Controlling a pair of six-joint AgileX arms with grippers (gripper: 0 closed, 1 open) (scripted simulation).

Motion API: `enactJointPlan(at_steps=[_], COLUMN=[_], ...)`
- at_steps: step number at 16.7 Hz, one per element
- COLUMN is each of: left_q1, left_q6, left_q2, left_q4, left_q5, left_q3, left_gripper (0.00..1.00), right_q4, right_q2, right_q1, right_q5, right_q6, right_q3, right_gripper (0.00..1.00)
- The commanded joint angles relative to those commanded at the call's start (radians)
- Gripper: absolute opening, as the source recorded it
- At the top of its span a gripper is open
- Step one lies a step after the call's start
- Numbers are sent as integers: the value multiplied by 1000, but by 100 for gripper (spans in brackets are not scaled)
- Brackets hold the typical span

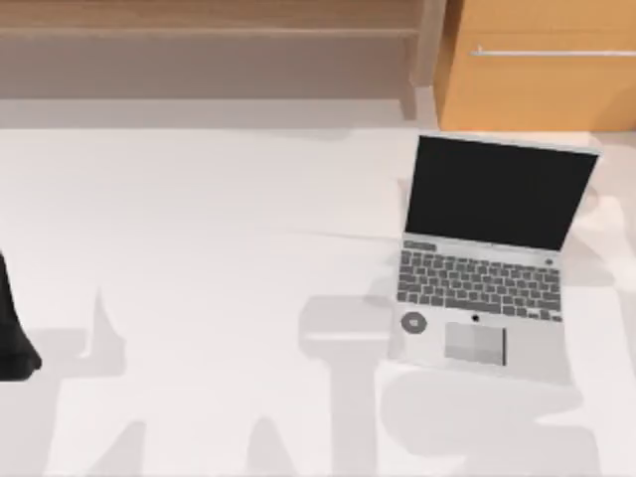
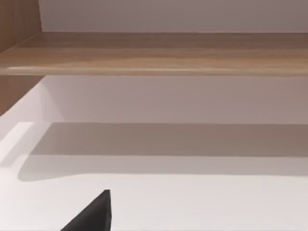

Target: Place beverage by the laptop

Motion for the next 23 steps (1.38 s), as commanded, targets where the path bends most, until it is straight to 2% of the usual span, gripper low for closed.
enactJointPlan(at_steps=[13, 23], left_q1=[0, 0], left_q6=[0, 0], left_q2=[0, 0], left_q4=[0, 0], left_q5=[0, 0], left_q3=[0, 0], left_gripper=[100, 100], right_q4=[-220, -244], right_q2=[-434, -504], right_q1=[177, 207], right_q5=[160, 180], right_q6=[6, 0], right_q3=[-375, -460], right_gripper=[0, 0])
